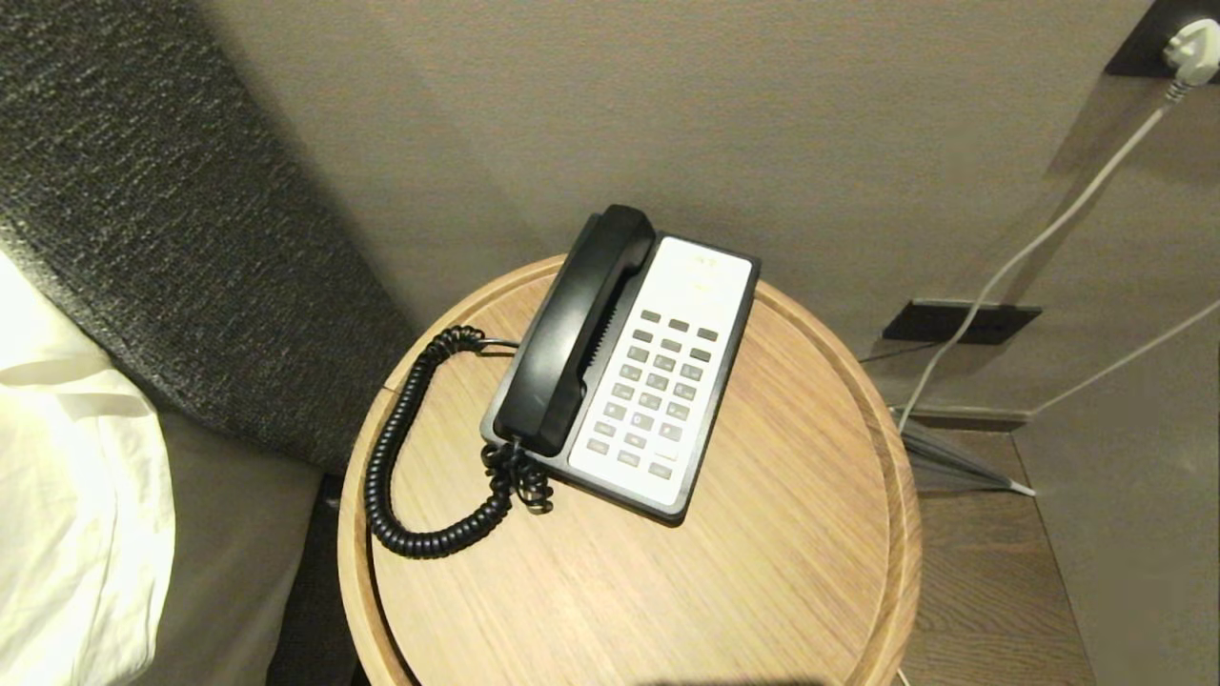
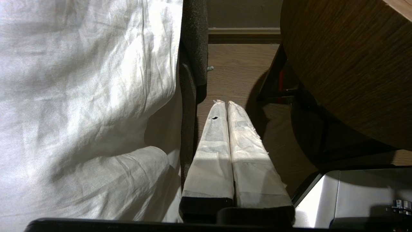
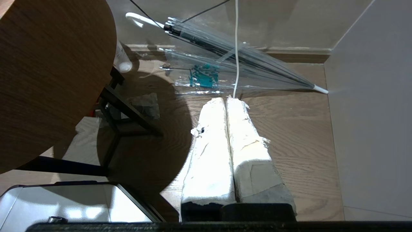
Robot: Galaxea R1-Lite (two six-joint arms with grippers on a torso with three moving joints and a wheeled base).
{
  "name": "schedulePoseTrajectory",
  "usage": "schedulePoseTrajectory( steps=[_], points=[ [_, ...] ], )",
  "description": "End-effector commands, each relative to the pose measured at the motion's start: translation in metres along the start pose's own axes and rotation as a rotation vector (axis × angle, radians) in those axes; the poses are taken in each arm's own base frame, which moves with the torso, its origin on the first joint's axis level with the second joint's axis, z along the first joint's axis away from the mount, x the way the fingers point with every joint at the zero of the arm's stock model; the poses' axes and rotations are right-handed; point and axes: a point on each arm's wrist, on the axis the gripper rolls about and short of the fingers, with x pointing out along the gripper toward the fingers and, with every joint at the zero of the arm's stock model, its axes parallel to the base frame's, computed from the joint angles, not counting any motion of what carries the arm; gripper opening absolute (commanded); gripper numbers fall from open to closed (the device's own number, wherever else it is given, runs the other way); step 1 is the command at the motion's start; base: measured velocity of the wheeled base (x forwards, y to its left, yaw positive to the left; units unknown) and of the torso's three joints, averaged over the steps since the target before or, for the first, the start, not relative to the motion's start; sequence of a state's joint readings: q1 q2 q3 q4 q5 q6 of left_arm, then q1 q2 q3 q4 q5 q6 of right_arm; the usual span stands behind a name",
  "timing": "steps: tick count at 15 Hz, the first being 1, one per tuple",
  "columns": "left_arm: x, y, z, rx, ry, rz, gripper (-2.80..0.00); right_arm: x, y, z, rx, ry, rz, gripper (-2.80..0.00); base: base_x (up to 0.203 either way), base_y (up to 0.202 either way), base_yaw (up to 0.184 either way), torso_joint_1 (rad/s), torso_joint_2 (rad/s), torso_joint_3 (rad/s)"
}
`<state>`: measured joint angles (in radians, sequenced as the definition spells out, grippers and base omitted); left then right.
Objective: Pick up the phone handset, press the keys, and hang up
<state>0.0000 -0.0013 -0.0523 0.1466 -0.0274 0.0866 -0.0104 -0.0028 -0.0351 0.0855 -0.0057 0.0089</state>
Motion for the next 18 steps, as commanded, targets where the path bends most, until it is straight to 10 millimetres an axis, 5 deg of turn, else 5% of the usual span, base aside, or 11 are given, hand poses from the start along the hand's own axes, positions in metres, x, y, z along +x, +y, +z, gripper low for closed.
schedulePoseTrajectory(
  steps=[1, 9, 18],
  points=[
    [0.0001, 0.0, -0.0001, 0.001, 0.002, 0.001, -2.8, 0.0001, 0.0, 0.0, 0.0, 0.001, -0.001, -2.8, 0.0, 0.0, 0.0, 0.0, 0.0, 0.0],
    [0.0, 0.0005, 0.0001, -0.053, 0.003, 0.024, -2.8, 0.0001, 0.0, 0.0, 0.0, 0.001, -0.001, -2.8, 0.0, 0.0, 0.0, 0.001, 0.0, 0.015],
    [-0.0001, 0.0009, 0.0001, -0.071, 0.004, 0.039, -2.8, 0.0001, 0.0, 0.0, 0.0, 0.001, -0.001, -2.8, 0.0, 0.0, 0.0, 0.003, 0.0, 0.191]
  ],
)
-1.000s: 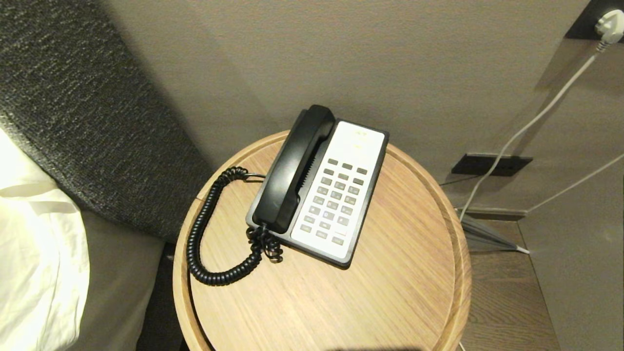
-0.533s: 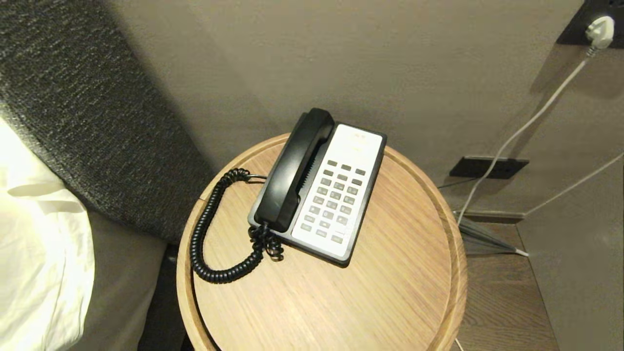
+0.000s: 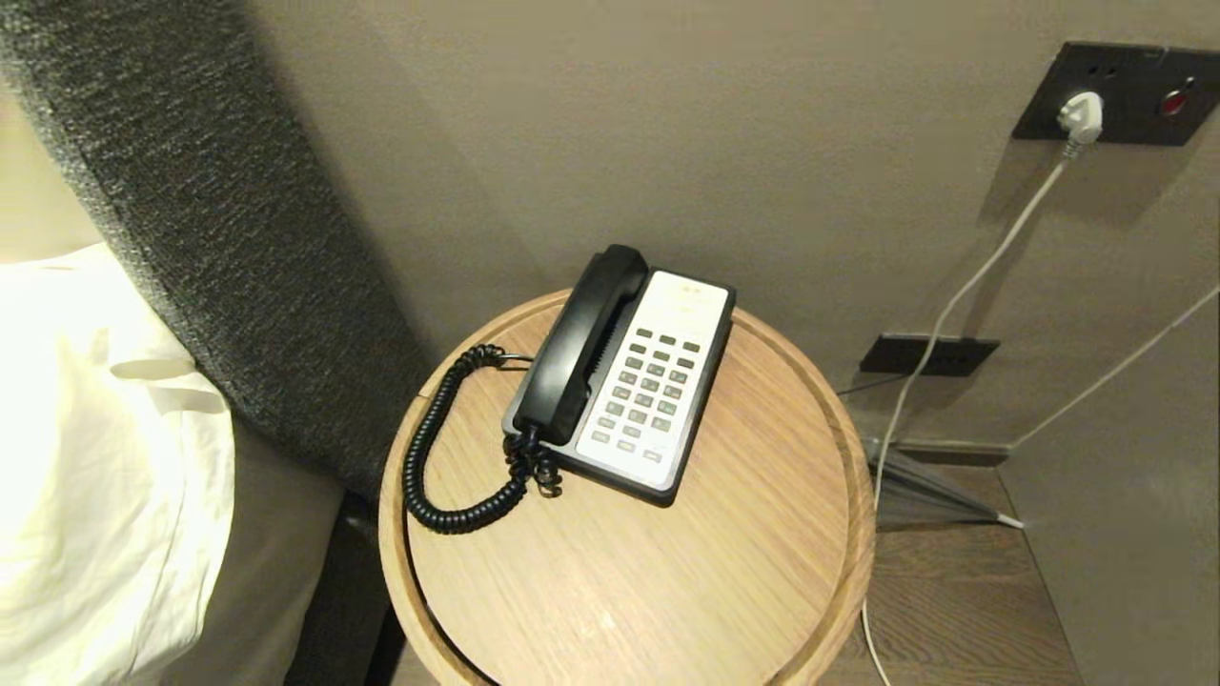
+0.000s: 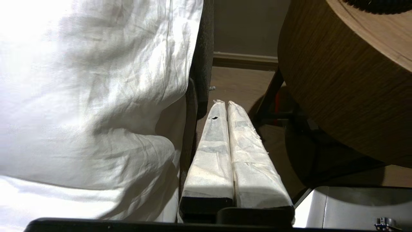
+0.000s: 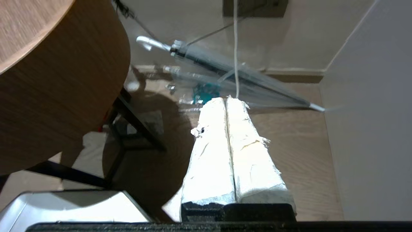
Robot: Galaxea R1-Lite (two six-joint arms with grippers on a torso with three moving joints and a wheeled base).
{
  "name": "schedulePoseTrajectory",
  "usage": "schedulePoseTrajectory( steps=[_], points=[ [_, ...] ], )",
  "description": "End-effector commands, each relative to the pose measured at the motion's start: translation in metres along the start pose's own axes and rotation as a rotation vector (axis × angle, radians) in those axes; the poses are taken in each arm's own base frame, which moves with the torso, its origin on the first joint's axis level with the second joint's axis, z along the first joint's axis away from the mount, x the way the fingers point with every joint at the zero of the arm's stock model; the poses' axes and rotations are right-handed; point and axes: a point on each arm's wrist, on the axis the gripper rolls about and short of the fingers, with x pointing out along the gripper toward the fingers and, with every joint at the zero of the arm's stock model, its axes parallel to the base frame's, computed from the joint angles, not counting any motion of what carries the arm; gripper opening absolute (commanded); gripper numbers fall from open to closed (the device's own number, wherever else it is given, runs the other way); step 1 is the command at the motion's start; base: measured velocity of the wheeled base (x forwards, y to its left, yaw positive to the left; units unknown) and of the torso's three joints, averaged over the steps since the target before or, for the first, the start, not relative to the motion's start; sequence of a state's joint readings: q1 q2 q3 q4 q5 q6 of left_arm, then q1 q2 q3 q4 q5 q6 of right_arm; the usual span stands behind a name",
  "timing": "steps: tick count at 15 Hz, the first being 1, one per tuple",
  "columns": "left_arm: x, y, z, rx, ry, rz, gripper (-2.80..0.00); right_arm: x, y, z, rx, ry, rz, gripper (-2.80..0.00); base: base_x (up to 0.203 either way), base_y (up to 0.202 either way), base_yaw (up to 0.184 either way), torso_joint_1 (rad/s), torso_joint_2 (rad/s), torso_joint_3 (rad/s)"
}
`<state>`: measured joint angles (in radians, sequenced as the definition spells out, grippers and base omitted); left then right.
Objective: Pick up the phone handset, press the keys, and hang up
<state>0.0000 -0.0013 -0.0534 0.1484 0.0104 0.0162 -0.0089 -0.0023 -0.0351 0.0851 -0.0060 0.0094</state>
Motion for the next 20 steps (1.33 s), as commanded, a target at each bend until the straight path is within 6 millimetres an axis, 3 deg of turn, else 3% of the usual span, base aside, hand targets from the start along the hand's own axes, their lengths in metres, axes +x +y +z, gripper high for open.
schedulePoseTrajectory(
  steps=[1, 20],
  points=[
    [0.0, 0.0, 0.0, -0.002, 0.0, 0.002, -2.8, 0.0, 0.0, 0.0, 0.0, 0.001, -0.002, -2.8, 0.0, 0.0, 0.0, -0.001, 0.0, 0.203],
    [0.0001, 0.0, 0.0001, -0.007, 0.001, 0.002, -2.8, 0.0, 0.0, 0.0, 0.0, 0.001, -0.001, -2.8, 0.0, 0.0, 0.0, 0.002, 0.0, 0.203]
  ],
)
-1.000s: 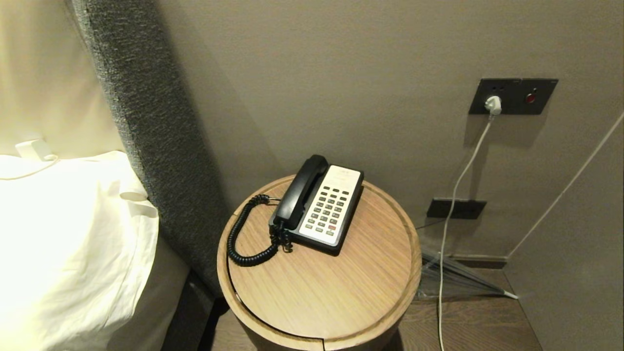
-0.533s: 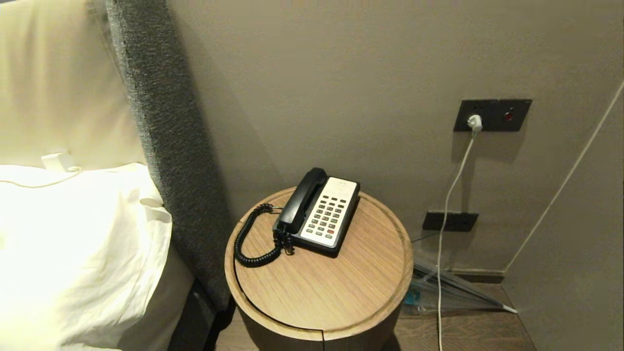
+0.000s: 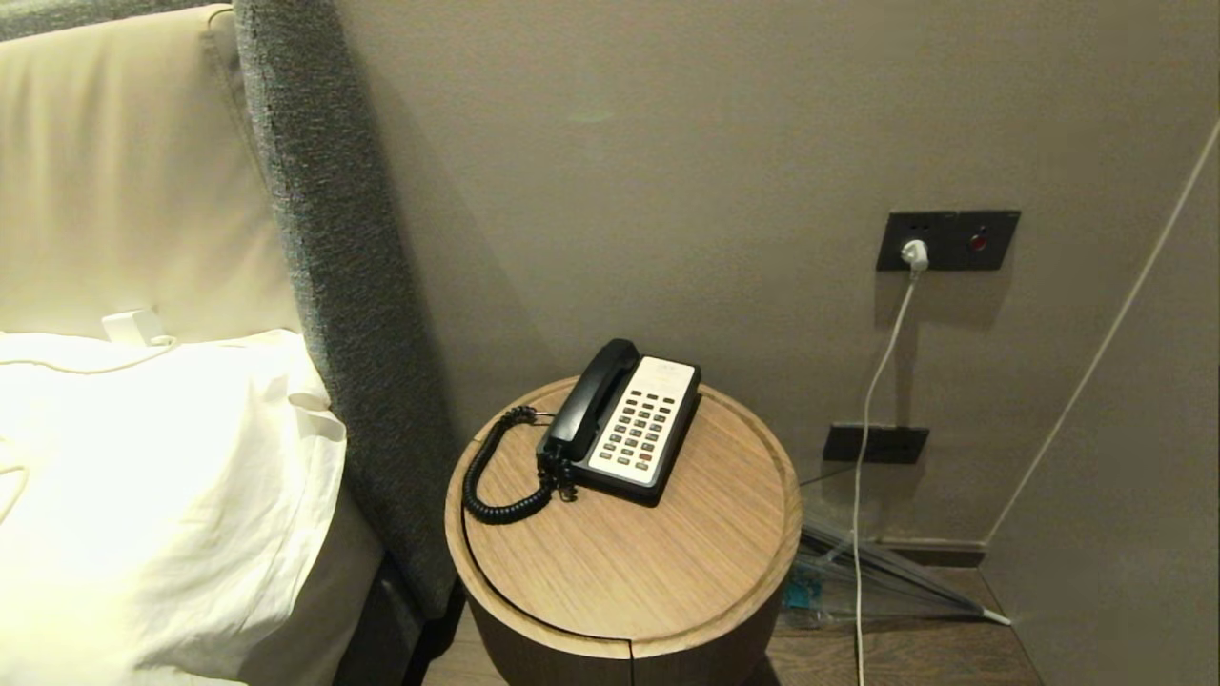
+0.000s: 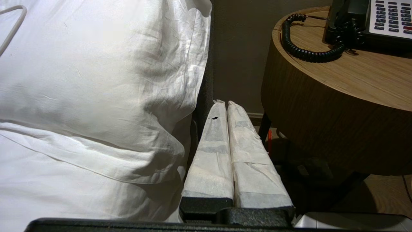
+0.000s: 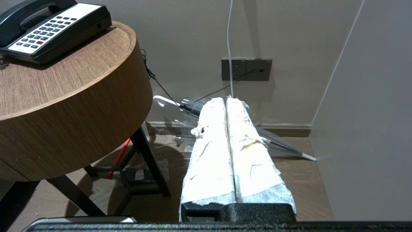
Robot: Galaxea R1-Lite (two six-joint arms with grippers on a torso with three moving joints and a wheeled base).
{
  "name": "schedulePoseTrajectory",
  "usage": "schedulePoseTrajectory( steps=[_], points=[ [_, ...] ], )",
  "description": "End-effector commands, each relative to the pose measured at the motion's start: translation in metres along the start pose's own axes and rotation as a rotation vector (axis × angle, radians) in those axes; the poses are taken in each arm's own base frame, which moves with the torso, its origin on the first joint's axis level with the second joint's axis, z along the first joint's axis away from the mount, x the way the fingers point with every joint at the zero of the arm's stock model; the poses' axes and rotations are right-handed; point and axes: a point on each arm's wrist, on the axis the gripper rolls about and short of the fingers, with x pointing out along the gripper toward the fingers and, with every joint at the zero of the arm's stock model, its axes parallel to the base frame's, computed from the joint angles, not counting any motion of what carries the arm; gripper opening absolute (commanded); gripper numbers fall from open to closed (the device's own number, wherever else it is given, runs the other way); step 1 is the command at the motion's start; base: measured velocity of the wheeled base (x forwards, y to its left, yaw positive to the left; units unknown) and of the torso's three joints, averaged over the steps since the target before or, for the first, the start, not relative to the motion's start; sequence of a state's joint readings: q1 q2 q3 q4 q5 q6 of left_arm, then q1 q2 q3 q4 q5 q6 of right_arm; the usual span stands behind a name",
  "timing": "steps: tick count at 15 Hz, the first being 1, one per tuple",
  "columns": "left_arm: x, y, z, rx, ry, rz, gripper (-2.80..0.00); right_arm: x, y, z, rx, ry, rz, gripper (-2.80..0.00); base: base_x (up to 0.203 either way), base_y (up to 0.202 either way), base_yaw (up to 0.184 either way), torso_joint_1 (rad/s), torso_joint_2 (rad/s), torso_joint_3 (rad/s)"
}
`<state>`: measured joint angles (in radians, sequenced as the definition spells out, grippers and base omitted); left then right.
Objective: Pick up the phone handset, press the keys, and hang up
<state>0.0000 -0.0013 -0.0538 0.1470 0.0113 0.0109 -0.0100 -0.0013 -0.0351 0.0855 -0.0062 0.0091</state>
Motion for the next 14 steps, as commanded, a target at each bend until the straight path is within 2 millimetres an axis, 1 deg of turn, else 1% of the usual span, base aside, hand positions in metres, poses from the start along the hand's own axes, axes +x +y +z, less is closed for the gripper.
schedulePoseTrajectory(
  steps=[1, 14],
  points=[
    [0.0001, 0.0, 0.0, 0.0, 0.002, 0.001, -2.8, 0.0, 0.0, 0.0, 0.0, 0.0, -0.001, -2.8, 0.0, 0.0, 0.0, 0.0, 0.0, 0.0],
    [0.0001, 0.0, 0.0, 0.0, 0.002, 0.001, -2.8, 0.0001, 0.0, 0.0001, 0.017, -0.003, -0.001, -2.8, 0.0, 0.0, 0.0, 0.0, 0.0, 0.0]
  ],
)
